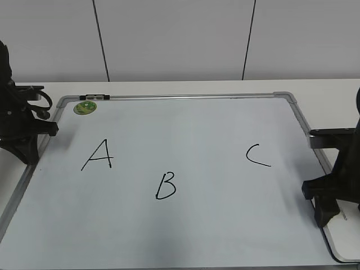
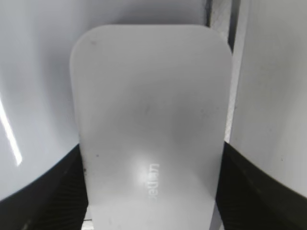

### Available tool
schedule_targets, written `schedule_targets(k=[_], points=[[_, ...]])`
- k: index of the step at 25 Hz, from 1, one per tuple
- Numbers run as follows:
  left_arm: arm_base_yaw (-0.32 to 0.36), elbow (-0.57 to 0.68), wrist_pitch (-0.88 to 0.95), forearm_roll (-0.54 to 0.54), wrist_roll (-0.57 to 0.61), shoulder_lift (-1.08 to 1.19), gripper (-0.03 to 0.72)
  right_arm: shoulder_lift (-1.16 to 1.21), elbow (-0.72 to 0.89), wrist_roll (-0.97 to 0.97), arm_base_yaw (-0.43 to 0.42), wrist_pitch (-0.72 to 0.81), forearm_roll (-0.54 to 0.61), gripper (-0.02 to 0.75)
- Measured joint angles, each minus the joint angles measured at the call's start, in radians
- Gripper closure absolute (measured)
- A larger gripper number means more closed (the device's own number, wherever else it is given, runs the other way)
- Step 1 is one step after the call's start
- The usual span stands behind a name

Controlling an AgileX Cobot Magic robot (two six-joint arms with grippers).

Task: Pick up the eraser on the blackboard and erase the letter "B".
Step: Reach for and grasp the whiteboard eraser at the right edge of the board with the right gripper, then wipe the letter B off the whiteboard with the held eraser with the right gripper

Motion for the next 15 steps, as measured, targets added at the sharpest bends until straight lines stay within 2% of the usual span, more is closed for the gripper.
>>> schedule_targets(k=[5,15], points=[[0.000,0.000,0.000,0.000,0.000,0.000,0.654,0.004,-0.142,-0.051,0.024,0.090,0.047,0.214],[0.000,0.000,0.000,0.000,0.000,0.000,0.654,0.198,-0.550,-0.074,0.240,0.279,0.080,0.214]])
